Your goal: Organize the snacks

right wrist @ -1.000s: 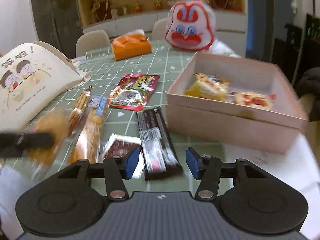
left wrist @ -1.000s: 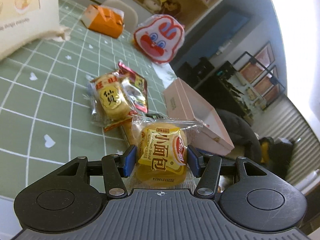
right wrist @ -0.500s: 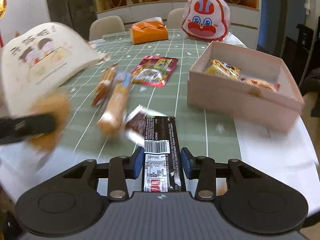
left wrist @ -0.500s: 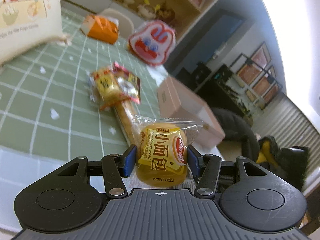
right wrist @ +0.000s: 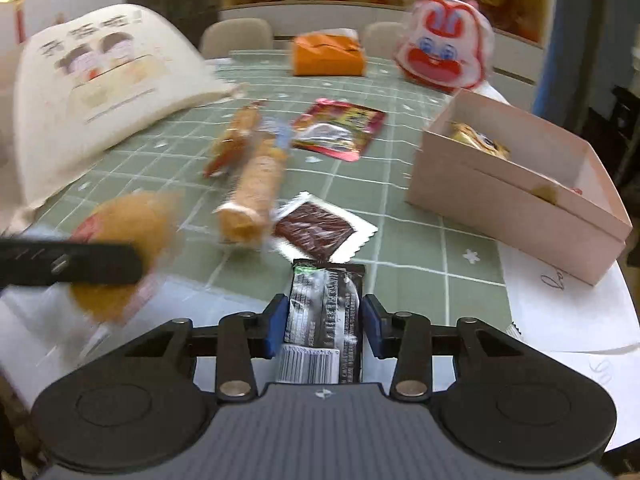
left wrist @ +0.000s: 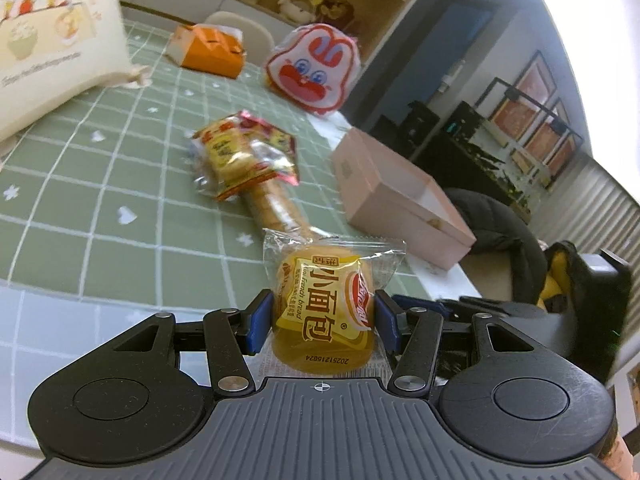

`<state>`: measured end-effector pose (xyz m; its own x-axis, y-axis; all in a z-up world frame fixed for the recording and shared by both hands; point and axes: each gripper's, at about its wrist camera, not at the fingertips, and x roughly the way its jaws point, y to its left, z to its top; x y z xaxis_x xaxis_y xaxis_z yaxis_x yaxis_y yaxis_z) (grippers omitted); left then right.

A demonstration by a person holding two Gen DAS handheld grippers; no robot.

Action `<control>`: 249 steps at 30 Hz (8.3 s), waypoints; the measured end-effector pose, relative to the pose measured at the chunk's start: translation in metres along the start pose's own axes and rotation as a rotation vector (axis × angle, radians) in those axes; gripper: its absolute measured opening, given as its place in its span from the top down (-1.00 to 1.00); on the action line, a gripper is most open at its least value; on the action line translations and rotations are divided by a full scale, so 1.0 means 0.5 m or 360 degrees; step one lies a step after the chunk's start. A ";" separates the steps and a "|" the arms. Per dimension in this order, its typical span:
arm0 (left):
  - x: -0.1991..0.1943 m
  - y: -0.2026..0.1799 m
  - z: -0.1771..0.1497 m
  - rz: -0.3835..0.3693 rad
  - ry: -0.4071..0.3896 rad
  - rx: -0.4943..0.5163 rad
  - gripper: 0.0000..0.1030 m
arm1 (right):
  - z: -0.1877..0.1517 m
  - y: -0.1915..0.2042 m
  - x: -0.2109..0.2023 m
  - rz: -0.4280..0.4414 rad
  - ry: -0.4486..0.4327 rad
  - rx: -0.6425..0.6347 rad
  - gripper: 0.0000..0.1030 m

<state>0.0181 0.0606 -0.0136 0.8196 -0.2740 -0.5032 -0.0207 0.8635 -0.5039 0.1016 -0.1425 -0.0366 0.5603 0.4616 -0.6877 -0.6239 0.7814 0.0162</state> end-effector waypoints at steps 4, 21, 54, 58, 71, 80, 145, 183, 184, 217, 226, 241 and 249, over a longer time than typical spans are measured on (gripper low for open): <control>0.009 -0.044 0.034 -0.0086 0.0001 0.0088 -0.15 | -0.005 -0.028 -0.086 -0.0010 -0.0154 0.0064 0.24; 0.303 -0.272 0.398 -0.0289 0.0058 0.0425 -0.16 | 0.319 -0.336 -0.269 -0.0291 -0.0787 0.0321 0.65; 0.303 -0.317 -0.071 -0.0029 0.0397 0.0982 -0.07 | -0.086 -0.362 -0.068 -0.0015 -0.0125 0.0682 -0.36; 0.280 -0.303 -0.079 -0.0049 0.0395 0.1003 0.34 | -0.078 -0.347 -0.084 -0.0220 -0.0174 0.0550 -0.50; 0.193 -0.154 -0.022 0.0118 0.0345 0.0727 0.39 | -0.050 -0.283 -0.020 -0.0049 -0.0032 0.0542 -0.65; 0.193 -0.150 -0.022 0.0110 0.0344 0.0716 0.37 | -0.037 -0.258 -0.002 -0.0053 0.0020 0.0499 -1.00; 0.147 -0.082 0.038 -0.0011 0.0172 0.0363 0.55 | -0.011 -0.174 0.002 -0.0083 -0.0045 -0.0108 -0.60; 0.122 -0.114 -0.019 0.0048 0.0164 0.0395 0.54 | -0.053 -0.105 -0.084 -0.0098 -0.0194 0.0022 0.21; 0.119 -0.121 -0.015 0.0043 0.0151 0.0403 0.54 | -0.050 -0.111 -0.096 -0.0103 -0.0227 0.0041 0.21; 0.410 -0.104 0.356 0.0019 0.0332 0.0227 0.43 | 0.270 -0.447 -0.064 -0.0231 -0.0340 0.0553 -0.23; 0.312 -0.052 0.306 0.0049 0.0300 0.0195 0.44 | 0.334 -0.433 0.013 -0.0194 -0.0222 0.0614 -0.23; 0.172 0.105 0.281 -0.0067 0.0158 -0.0051 0.44 | 0.527 -0.524 0.499 -0.0540 0.0502 0.0812 -0.01; 0.144 0.131 0.288 -0.0103 0.0101 -0.0138 0.44 | 0.523 -0.490 0.328 -0.0155 0.0287 0.0897 0.23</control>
<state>0.1581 0.1584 0.0185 0.7828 -0.3566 -0.5099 -0.0207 0.8042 -0.5940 0.4889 -0.1485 0.0364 0.4683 0.3367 -0.8169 -0.1617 0.9416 0.2954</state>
